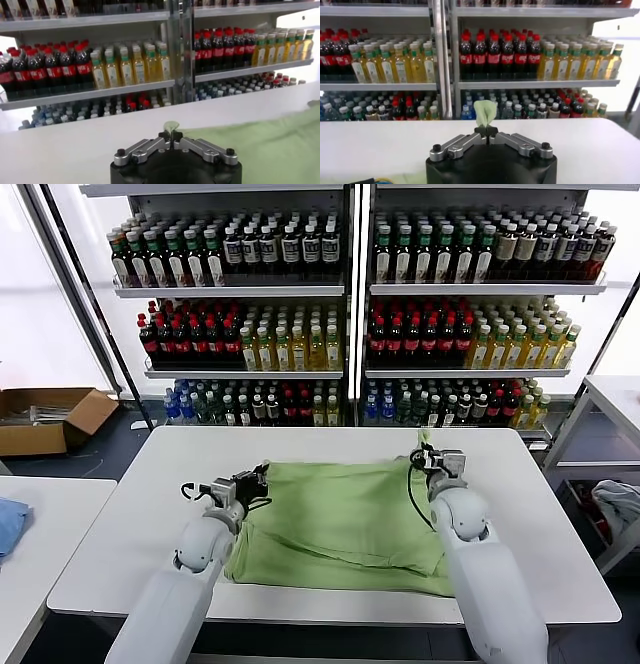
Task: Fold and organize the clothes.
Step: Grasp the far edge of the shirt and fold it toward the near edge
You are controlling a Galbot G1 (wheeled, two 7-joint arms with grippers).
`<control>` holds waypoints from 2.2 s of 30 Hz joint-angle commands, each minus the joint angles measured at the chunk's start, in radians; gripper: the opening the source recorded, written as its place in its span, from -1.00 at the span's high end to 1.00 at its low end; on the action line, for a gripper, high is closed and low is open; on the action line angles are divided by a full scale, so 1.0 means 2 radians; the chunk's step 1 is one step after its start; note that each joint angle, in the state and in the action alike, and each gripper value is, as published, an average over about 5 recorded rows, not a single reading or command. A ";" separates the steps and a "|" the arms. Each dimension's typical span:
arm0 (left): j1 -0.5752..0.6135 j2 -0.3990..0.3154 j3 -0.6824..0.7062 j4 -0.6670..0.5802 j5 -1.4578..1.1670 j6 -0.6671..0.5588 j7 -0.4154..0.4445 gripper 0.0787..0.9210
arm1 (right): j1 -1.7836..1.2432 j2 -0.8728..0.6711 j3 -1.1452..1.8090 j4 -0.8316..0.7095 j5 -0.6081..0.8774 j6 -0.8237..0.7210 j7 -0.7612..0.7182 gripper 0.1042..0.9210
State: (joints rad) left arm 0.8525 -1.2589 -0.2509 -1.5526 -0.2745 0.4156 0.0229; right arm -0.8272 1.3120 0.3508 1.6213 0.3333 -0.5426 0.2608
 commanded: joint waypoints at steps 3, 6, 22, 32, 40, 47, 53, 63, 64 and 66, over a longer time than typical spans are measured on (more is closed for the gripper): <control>0.122 0.011 -0.025 -0.122 0.011 0.005 0.000 0.97 | -0.155 -0.004 0.010 0.172 -0.002 -0.018 0.057 1.00; 0.143 0.009 -0.040 -0.138 0.013 0.001 0.000 0.97 | -0.175 -0.001 0.012 0.189 -0.002 -0.018 0.070 1.00; 0.209 0.008 -0.073 -0.176 0.026 -0.002 0.010 0.97 | -0.243 -0.009 0.030 0.237 -0.014 -0.018 0.082 1.00; 0.228 -0.006 -0.073 -0.169 0.052 -0.009 0.020 0.97 | -0.278 -0.005 0.035 0.233 -0.022 -0.014 0.082 1.00; 0.222 -0.013 -0.076 -0.146 0.062 -0.020 0.023 0.97 | -0.283 0.000 0.028 0.209 -0.035 -0.010 0.081 1.00; 0.214 -0.016 -0.075 -0.141 0.065 -0.025 0.024 0.97 | -0.288 0.008 0.027 0.190 -0.042 -0.004 0.083 1.00; 0.214 -0.018 -0.073 -0.141 0.074 -0.026 0.025 0.97 | -0.287 0.013 0.027 0.180 -0.047 0.000 0.085 1.00; 0.229 -0.023 -0.074 -0.173 0.107 -0.027 0.017 0.84 | -0.292 0.014 0.030 0.197 -0.054 0.000 0.087 0.75; 0.230 -0.024 -0.074 -0.181 0.107 -0.026 0.015 0.78 | -0.294 0.013 0.031 0.204 -0.054 0.000 0.086 0.67; 0.234 -0.026 -0.077 -0.198 0.107 -0.023 0.011 0.64 | -0.299 0.010 0.033 0.221 -0.053 0.002 0.085 0.52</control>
State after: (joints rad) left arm 1.3004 -1.3047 -0.3993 -1.8661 -0.0976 0.3628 0.0614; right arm -1.4100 1.3321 0.4156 2.0097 0.2307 -0.5420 0.4312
